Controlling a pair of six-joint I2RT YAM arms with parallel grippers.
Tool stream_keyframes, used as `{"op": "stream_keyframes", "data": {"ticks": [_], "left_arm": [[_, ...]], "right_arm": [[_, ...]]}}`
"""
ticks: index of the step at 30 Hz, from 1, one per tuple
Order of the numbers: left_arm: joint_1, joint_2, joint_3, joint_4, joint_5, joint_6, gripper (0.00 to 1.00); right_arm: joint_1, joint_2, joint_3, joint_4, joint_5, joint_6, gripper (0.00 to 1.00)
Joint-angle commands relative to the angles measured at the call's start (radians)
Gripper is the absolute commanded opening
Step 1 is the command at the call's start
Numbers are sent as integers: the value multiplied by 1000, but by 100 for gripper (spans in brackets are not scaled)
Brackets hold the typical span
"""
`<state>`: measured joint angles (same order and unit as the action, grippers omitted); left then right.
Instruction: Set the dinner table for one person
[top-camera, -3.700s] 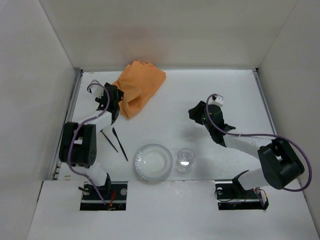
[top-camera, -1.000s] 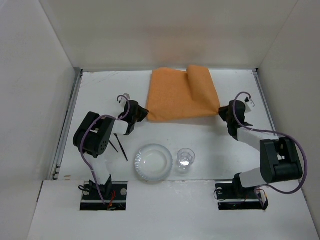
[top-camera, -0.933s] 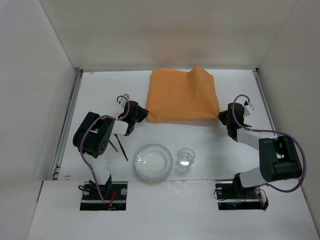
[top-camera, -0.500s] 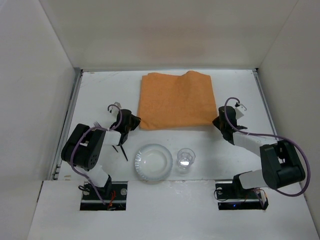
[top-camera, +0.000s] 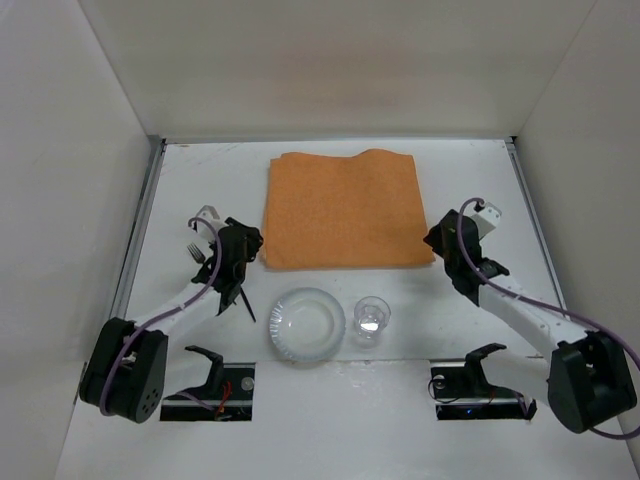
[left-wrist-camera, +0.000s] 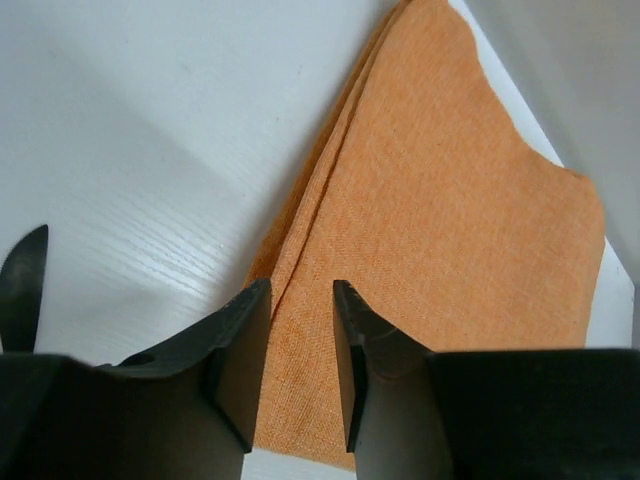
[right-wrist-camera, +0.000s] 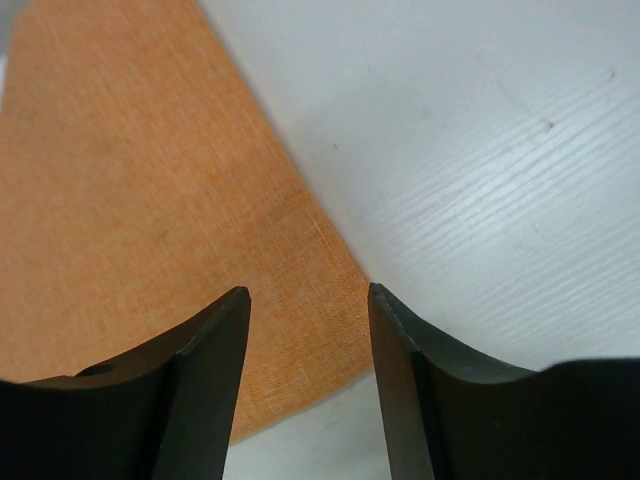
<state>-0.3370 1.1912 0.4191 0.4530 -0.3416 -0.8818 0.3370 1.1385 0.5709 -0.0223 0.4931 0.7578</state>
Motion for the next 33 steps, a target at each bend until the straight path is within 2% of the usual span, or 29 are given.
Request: {"op": "stream_keyframes", "data": {"ticks": [1, 3, 5, 6, 9, 11, 15, 19, 25, 29, 33], "left_arm": [[-49, -35, 49, -53, -105, 63, 31], [-96, 8, 76, -36, -129, 73, 33], [-133, 95, 119, -1, -120, 70, 34], [-148, 141, 148, 16, -111, 73, 34], [-161, 257, 210, 56, -77, 83, 35], [-152, 318, 228, 75, -54, 70, 35], [-124, 402, 228, 81, -1, 44, 35], [-92, 435, 182, 85, 24, -2, 34], [-29, 418, 127, 81, 24, -46, 34], [-29, 366, 110, 84, 12, -40, 34], [-53, 309, 107, 87, -5, -23, 36]], "right_arm": [[53, -45, 36, 11, 101, -60, 58], [85, 36, 101, 86, 73, -112, 51], [98, 171, 216, 140, -23, -146, 30], [98, 225, 257, 159, -60, -146, 24], [95, 464, 447, 196, -250, -156, 23], [67, 605, 568, 173, -324, -132, 23], [12, 798, 746, 93, -344, -57, 23], [-52, 943, 920, -91, -381, 32, 23], [-106, 963, 965, -163, -278, 67, 25], [-109, 900, 926, -99, -287, 17, 37], [-106, 743, 790, -13, -271, -34, 45]]}}
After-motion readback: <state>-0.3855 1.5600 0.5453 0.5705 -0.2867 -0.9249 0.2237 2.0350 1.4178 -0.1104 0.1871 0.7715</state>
